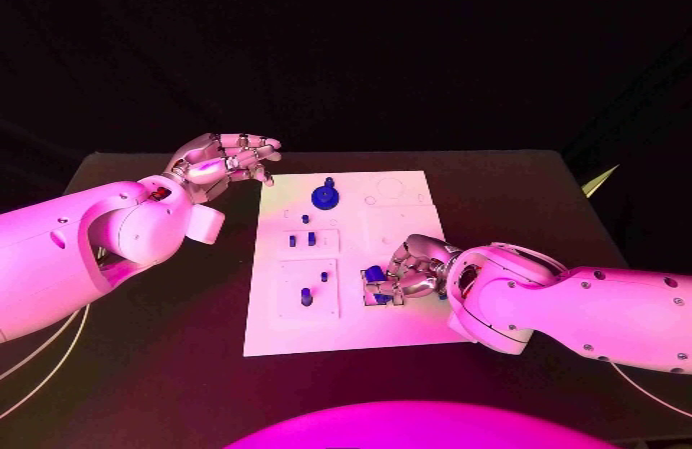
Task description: Assemble the parts on the task board
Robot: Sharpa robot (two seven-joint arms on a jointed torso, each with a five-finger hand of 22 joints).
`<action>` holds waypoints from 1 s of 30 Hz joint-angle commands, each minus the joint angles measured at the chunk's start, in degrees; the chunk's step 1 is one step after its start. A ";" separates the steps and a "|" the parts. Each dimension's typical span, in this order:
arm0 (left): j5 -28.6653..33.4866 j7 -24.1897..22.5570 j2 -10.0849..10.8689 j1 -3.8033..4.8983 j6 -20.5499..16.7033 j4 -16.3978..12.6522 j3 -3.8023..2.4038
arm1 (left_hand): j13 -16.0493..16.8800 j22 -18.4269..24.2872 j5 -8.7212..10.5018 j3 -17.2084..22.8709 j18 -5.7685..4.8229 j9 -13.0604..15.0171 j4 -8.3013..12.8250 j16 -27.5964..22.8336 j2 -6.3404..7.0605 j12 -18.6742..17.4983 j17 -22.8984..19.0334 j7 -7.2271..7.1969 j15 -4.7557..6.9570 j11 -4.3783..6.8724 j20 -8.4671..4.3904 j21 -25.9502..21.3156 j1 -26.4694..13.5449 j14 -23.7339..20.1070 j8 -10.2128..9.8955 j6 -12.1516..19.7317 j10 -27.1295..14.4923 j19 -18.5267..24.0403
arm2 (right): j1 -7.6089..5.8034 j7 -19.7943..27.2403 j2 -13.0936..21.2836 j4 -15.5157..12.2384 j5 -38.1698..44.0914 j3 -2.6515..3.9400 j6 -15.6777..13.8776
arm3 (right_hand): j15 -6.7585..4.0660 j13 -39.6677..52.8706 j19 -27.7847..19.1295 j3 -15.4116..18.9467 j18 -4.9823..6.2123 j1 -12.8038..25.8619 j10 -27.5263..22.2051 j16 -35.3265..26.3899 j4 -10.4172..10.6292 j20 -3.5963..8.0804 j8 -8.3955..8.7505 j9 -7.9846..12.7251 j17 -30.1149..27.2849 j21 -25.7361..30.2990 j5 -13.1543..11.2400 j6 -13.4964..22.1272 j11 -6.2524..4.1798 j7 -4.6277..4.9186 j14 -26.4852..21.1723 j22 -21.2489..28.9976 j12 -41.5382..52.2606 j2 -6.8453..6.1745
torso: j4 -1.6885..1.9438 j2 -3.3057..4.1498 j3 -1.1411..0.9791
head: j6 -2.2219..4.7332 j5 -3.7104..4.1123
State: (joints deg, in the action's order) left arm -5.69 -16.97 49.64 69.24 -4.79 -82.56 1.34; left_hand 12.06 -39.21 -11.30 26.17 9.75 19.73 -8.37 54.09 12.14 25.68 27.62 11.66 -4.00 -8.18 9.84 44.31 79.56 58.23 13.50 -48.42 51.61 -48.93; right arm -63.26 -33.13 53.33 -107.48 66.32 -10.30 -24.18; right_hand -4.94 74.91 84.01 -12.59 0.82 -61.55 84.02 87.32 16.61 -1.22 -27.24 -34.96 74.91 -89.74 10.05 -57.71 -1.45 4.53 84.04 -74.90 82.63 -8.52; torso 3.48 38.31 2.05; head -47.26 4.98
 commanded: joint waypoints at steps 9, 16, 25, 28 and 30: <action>-0.09 -0.20 -0.14 0.04 0.87 -0.07 -0.04 | -0.05 0.04 -0.15 -0.34 0.71 0.05 0.05 -0.19 -0.12 0.30 -0.04 0.05 -0.12 0.04 0.08 -0.13 0.51 -0.44 -0.06 0.42 -0.55 -0.31 | 0.08 0.17 -0.65 0.78 1.55 0.01 0.66 | -0.38 10.85 5.99 4.04 -0.82 4.40 2.82 0.35 0.11 0.40 -1.17 -0.50 8.38 -0.26 -0.11 -1.43 -0.32 -2.22 4.72 -15.10 0.19 -1.11 | -0.01 0.01 0.01 | -0.04 -0.07; -0.09 -0.16 -0.14 0.04 0.89 -0.06 -0.04 | -0.05 0.04 -0.15 -0.34 0.71 0.05 0.05 -0.19 -0.12 0.30 -0.04 0.05 -0.12 0.04 0.08 -0.13 0.51 -0.44 -0.06 0.42 -0.55 -0.31 | 0.13 0.50 -0.78 0.85 2.72 0.01 0.02 | -0.28 10.44 5.99 10.64 -0.82 5.74 2.40 0.28 0.12 0.34 -1.98 -0.84 8.26 -0.26 0.07 -0.55 -0.24 -2.09 4.69 -15.10 -0.79 0.17 | -0.01 -0.04 -0.02 | -0.15 -0.12; -0.09 -0.17 -0.06 0.04 0.83 -0.09 -0.04 | -0.07 0.10 -0.15 -0.39 0.71 0.06 0.01 -0.23 -0.16 0.33 -0.06 0.06 -0.13 0.03 0.08 -0.22 0.59 -0.48 -0.04 0.43 -0.58 -0.33 | 0.20 1.57 0.06 -0.30 4.41 0.01 -1.48 | -0.19 10.33 5.99 14.24 -0.82 3.55 2.27 0.33 0.08 0.22 -2.28 -0.81 8.47 -0.26 0.20 -0.06 -0.11 -2.00 4.72 -15.10 -1.13 1.44 | -0.01 -0.02 -0.02 | -0.15 -0.13; -0.09 -0.19 0.00 0.04 0.79 -0.11 -0.04 | -0.07 0.10 -0.15 -0.39 0.71 0.06 0.01 -0.23 -0.16 0.33 -0.06 0.06 -0.13 0.03 0.08 -0.22 0.59 -0.48 -0.04 0.43 -0.58 -0.33 | 0.22 3.27 0.98 -1.17 4.52 0.01 -1.99 | -0.22 10.45 5.99 14.83 -0.82 1.38 2.37 0.37 -0.04 0.22 -2.47 -0.78 8.60 -0.26 0.15 -0.05 -0.14 -2.04 4.75 -15.10 -0.99 2.03 | 0.00 -0.04 0.01 | -0.22 -0.12; -0.09 -0.20 0.02 0.04 0.76 -0.11 -0.04 | -0.07 0.10 -0.15 -0.39 0.71 0.06 0.01 -0.23 -0.16 0.33 -0.06 0.06 -0.13 0.03 0.08 -0.22 0.59 -0.48 -0.04 0.43 -0.58 -0.33 | 0.23 5.20 1.60 -1.61 4.02 0.01 -2.36 | -0.24 10.49 5.99 15.06 -0.82 0.09 2.41 0.39 -0.07 0.23 -2.53 -0.73 8.67 -0.26 0.15 -0.01 -0.16 -2.06 4.76 -15.10 -0.94 2.30 | 0.00 -0.04 0.01 | -0.25 -0.13</action>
State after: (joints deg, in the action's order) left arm -5.72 -16.85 49.70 69.25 -4.78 -82.55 1.34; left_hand 12.08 -39.17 -11.30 26.17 9.74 19.71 -8.37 54.09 12.14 25.68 27.61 11.66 -4.20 -7.97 9.84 44.31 79.56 58.03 13.50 -48.42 51.40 -48.93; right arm -63.09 -31.76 54.64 -108.70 69.34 -10.30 -25.43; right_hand -4.94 74.95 84.00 2.13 0.82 -61.44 83.92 87.41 16.44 -1.23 -29.51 -35.72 74.91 -89.74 10.10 -58.12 -1.54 2.42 84.02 -74.94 81.67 -6.12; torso 3.46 38.28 2.04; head -47.47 4.85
